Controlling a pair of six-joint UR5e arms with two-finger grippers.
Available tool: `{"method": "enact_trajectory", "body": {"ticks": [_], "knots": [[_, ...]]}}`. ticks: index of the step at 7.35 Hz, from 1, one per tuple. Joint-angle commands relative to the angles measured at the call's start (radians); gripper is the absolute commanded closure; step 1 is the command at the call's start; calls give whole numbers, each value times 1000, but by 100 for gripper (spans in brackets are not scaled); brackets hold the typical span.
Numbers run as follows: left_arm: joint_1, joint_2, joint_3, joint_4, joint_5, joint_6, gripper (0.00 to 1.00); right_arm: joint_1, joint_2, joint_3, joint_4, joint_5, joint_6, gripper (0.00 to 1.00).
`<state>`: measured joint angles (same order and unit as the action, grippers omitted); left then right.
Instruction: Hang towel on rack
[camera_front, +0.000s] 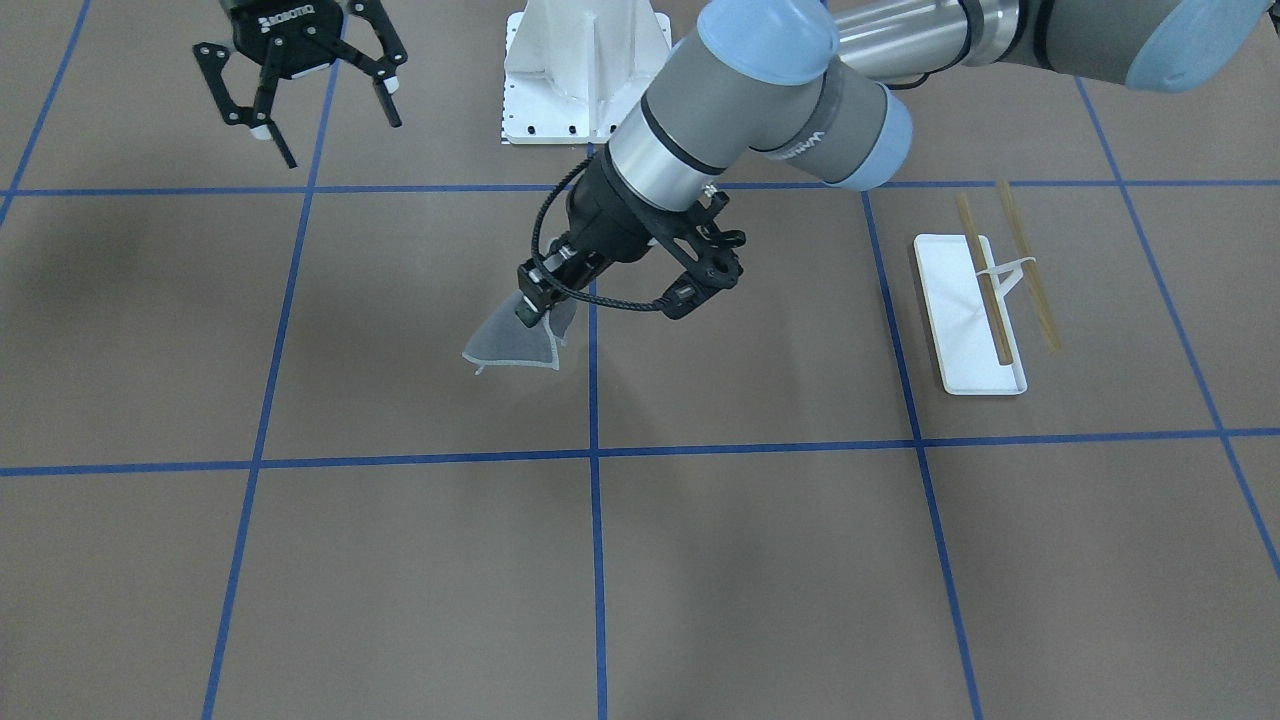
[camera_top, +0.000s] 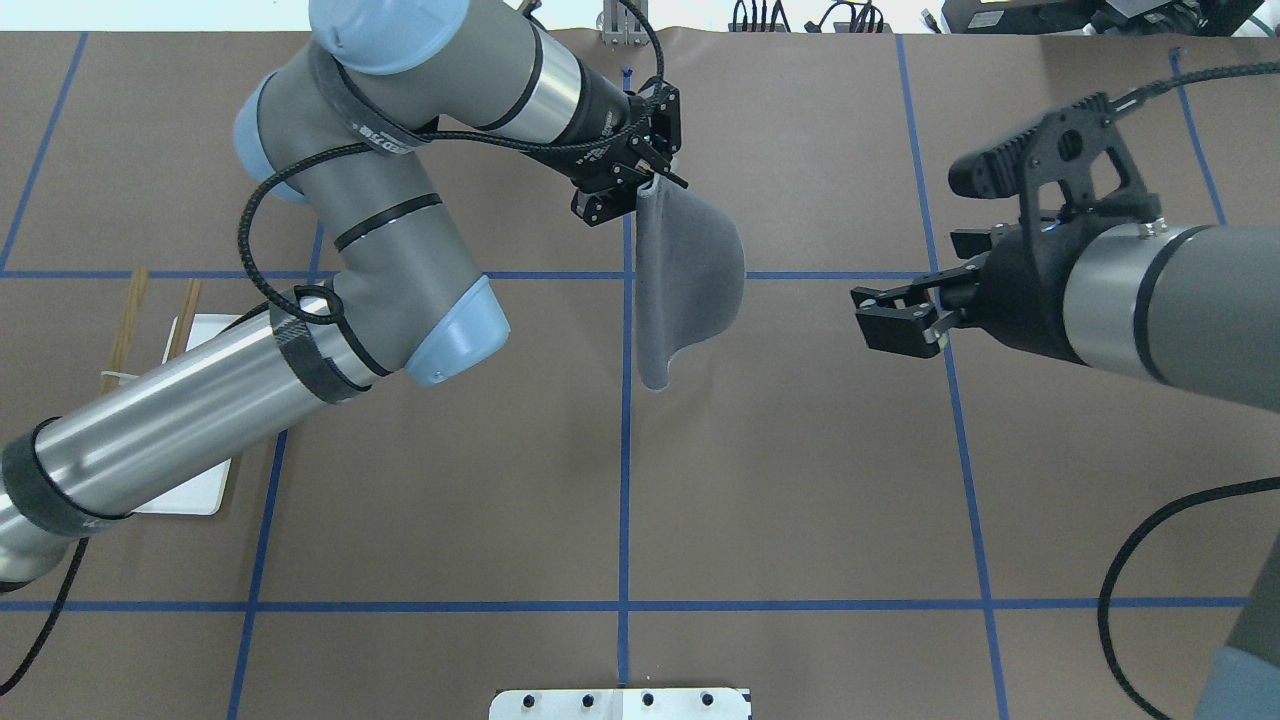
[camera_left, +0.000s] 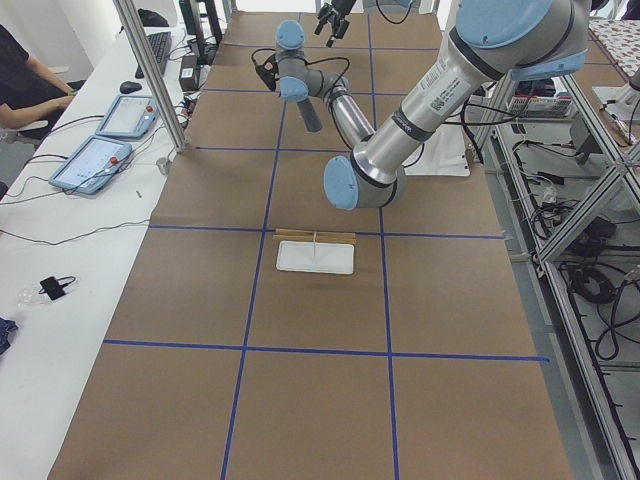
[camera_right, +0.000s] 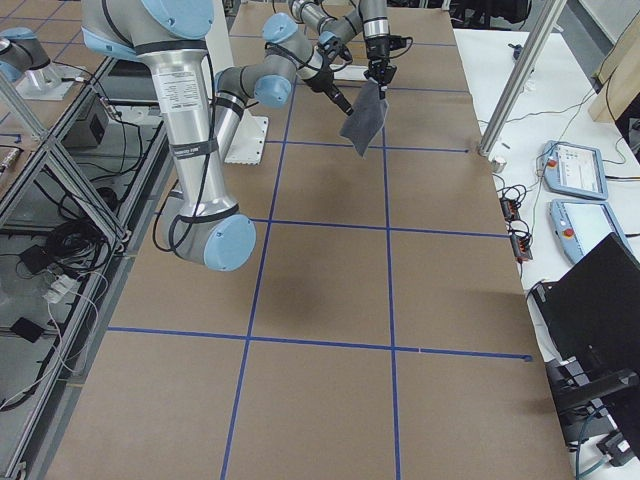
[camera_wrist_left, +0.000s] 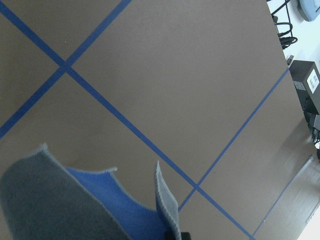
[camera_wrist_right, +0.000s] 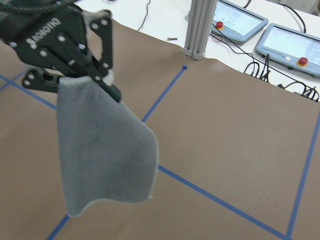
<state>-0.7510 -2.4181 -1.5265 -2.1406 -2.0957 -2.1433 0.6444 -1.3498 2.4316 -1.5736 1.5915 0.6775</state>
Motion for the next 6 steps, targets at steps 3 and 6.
{"method": "enact_trajectory", "body": {"ticks": [3,6], "knots": [[-178,307,-259,8,-148,14,100,458,-25,-44,-500,263,-445,0],[-321,495,-349,8,-210,16,100,638,-70,-204,-499,514,-477,0]]}}
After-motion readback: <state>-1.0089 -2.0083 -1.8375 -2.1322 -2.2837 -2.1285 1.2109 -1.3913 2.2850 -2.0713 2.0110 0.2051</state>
